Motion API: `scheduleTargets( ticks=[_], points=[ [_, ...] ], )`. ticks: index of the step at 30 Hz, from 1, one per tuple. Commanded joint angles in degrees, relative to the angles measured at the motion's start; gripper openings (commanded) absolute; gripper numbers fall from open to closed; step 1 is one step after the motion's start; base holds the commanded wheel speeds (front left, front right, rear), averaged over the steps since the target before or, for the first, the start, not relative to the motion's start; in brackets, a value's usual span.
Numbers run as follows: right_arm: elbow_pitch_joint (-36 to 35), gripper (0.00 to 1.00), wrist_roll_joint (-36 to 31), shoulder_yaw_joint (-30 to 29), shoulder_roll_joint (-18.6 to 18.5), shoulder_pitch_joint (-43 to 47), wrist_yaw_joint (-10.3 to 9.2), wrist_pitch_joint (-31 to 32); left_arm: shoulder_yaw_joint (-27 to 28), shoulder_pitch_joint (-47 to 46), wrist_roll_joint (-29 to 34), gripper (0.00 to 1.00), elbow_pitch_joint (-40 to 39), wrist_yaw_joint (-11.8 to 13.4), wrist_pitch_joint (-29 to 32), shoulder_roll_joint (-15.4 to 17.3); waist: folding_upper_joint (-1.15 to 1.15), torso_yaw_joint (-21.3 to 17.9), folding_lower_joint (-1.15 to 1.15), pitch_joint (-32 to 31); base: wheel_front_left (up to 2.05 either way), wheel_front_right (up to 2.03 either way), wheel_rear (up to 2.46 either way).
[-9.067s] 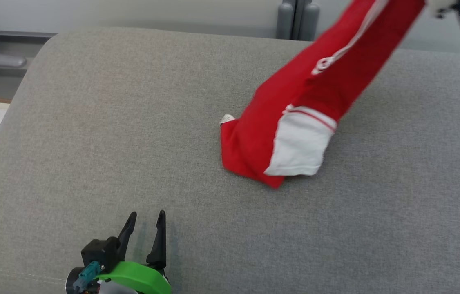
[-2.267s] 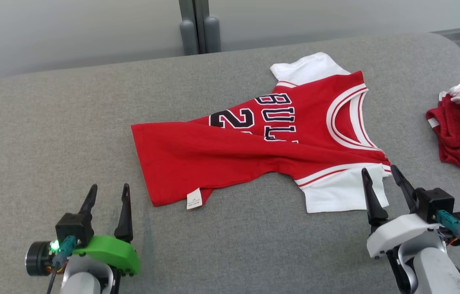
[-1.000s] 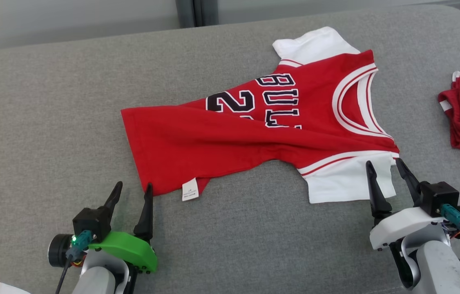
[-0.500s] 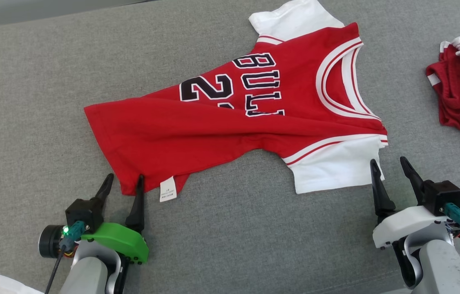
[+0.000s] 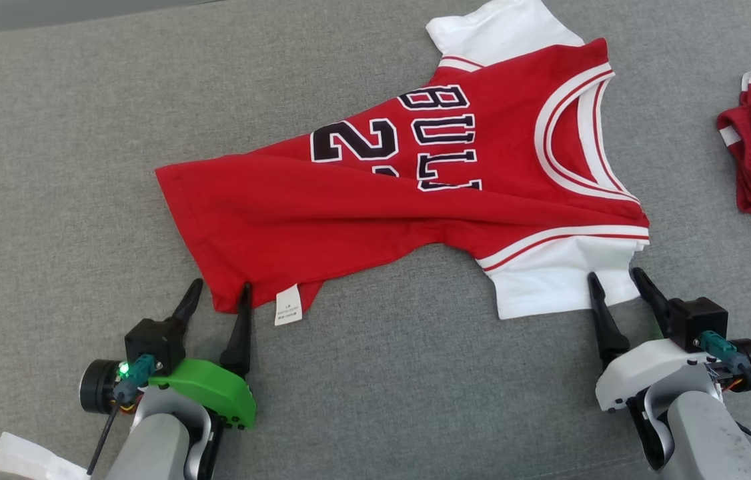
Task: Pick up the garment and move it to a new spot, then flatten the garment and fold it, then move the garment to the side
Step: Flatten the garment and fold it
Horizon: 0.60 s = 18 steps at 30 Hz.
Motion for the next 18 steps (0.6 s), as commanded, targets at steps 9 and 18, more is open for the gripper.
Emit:
scheduleTargets(
  ticks=[9, 18],
  points=[
    [5.2, 0.0, -1.1, -0.9, 0.1, 1.6, -0.1, 1.3, -7.5, 2.6, -5.0, 0.0, 7.7, -0.4, 2.2, 0.2, 0.0, 0.3, 0.0, -1.3, 0.0, 0.0, 0.0],
    [-3.0, 0.0, 1.9, -1.9, -0.1, 1.6, -0.1, 0.6, -4.6, 2.2, -5.0, 0.0, 2.5, -0.3, 1.2, 1.1, 0.0, 0.8, 0.0, -5.9, 0.0, 0.0, 0.0]
  ],
)
